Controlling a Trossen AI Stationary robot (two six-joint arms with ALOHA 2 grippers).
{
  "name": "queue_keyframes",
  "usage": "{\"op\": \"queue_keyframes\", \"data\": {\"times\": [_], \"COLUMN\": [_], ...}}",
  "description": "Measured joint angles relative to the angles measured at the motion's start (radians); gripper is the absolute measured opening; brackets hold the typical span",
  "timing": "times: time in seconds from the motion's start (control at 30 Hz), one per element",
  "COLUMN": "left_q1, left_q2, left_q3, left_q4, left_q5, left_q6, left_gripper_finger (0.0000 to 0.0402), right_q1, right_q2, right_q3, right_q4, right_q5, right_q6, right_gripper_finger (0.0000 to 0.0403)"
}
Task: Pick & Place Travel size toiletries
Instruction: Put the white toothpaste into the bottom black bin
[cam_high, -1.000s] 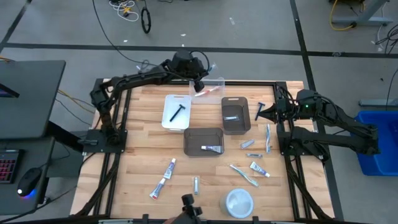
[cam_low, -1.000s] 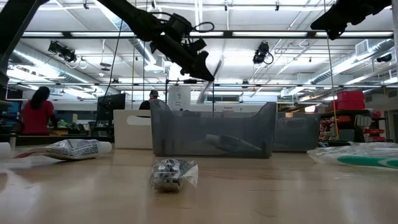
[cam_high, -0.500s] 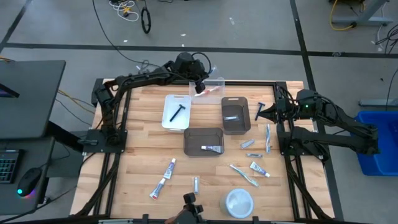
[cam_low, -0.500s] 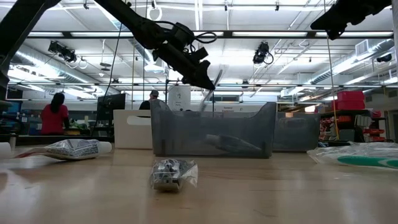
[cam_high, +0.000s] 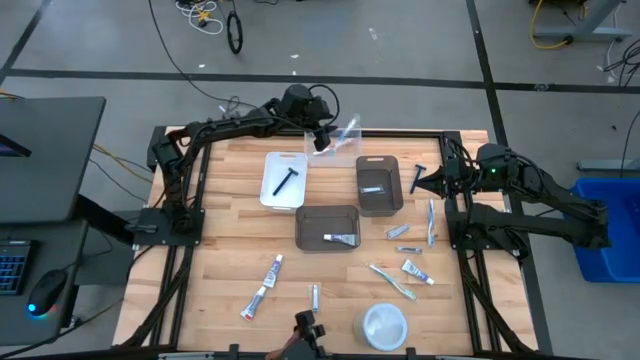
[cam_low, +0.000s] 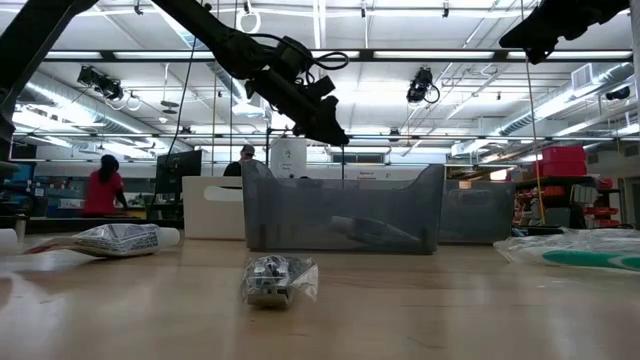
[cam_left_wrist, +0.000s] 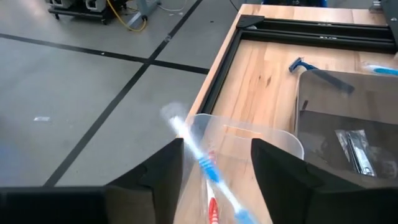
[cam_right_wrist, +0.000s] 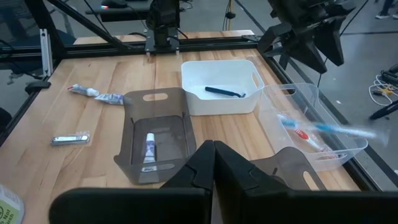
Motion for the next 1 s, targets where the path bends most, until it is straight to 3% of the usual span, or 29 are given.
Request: {"op": "queue_keyframes", "data": {"times": [0.17, 0.4, 0.73, 1.0], "left_q1": [-0.003, -0.013, -0.055, -0.108], "left_q2": [-0.001, -0.047, -0.196, -0.225], "left_q3": [0.000, 0.000, 0.000, 0.000], "left_q4": [-0.009, -0.074, -0.255, -0.384], "left_q5": [-0.010, -0.012, -0.011, -0.013], "left_q6": [-0.005, 0.009, 0.062, 0.072], "left_gripper_finger": [0.0203, 0.0178, 0.0101, 0.0048], "right_q1": [0.000, 0.000, 0.000, 0.000], "right_q2": [0.000, 0.000, 0.000, 0.000], "right_q3": [0.000, 0.000, 0.000, 0.000], "right_q4": [0.000, 0.000, 0.000, 0.000], "right_q5": [0.000, 0.000, 0.000, 0.000], "right_q6": [0.000, 0.000, 0.000, 0.000], "right_gripper_finger": [0.0013, 0.0013, 0.0013, 0.0014]}}
